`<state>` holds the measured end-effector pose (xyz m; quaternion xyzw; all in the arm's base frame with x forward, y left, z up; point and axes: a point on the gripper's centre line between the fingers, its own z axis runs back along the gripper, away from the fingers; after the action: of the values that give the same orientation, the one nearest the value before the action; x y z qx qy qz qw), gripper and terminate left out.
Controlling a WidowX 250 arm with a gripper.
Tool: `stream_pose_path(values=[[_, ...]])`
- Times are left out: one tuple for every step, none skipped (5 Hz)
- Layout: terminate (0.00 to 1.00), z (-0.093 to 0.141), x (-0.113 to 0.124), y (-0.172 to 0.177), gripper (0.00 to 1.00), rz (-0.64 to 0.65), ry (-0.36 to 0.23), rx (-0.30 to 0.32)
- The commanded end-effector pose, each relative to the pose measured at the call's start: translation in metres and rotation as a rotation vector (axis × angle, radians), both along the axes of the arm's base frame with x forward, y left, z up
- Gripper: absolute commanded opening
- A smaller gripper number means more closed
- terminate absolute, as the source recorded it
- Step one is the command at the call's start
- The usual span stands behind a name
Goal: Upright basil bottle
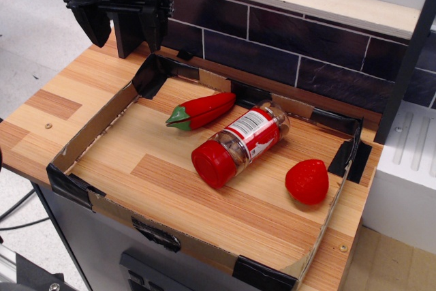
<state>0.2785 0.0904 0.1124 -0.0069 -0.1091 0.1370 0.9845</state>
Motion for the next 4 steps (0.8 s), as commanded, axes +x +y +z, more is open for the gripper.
stream_pose_path(values=[[0.0,0.0,0.0,0.0,1.0,0.0,0.0,0.0],[0.0,-0.004,-0.011,-0.02,1.0,-0.078,-0.018,-0.008],[0.0,-0.01,-0.021,-0.038,1.0,-0.235,0.033,-0.004],[0.0,-0.021,-0.03,-0.06,1.0,-0.444,0.114,-0.035]])
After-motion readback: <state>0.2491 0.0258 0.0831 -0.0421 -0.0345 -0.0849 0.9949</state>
